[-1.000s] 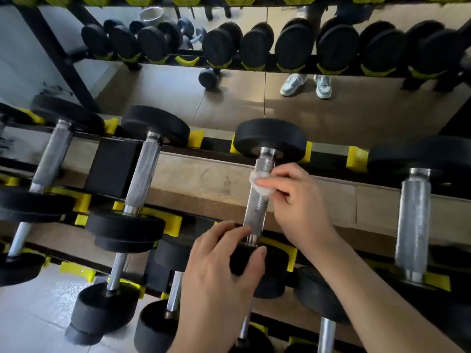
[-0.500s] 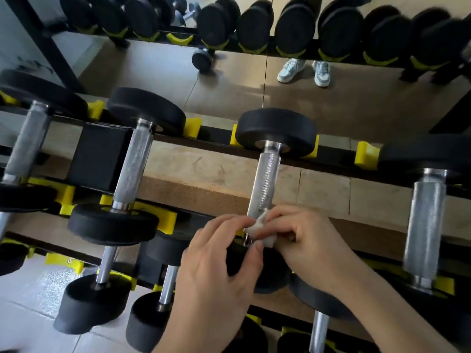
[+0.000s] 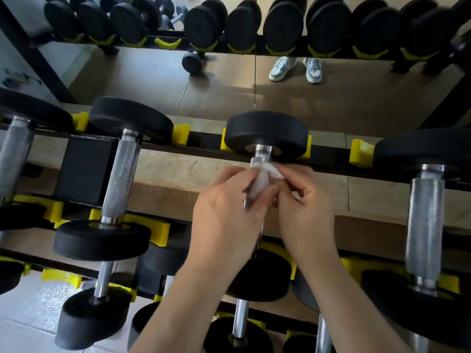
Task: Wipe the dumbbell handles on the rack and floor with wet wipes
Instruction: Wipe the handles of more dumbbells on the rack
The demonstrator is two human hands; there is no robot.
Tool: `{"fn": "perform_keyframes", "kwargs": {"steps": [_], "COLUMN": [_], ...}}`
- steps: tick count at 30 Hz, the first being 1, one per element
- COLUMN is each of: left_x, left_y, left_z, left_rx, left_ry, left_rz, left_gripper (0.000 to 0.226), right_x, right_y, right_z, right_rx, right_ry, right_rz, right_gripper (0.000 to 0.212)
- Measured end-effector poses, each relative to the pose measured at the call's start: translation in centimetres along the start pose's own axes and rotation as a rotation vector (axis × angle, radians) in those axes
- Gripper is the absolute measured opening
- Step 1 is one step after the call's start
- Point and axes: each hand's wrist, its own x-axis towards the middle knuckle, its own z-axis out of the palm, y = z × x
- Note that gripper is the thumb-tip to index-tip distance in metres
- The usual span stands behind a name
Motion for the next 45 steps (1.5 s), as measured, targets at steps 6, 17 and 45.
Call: {"fn": "perform_keyframes", "kwargs": {"steps": [6, 17, 45], "left_x": [1.3, 0.1, -0.2], "left_y": [-0.9, -0.4, -0.5], "left_z": [-0.7, -0.6, -2.3], "left_rx": [-0.293, 0.132, 0.016], "left_ry": [0.039, 0.119, -0.255], "left_rz": [-0.288, 0.211, -0.26], "left_gripper": [0.011, 0.01, 0.013], "right_x": [-0.7, 0.4, -2.2], "right_y": [-1.1, -1.5, -0.4], "right_z": [-1.4, -0.3, -2.6], "right_rx": [0.414, 0.311, 0.096], "right_ry": [-0.106, -0.086, -0.343], "right_rz": [0.401, 0.317, 0.136], "right_gripper": [0.013, 0.022, 0.037]}}
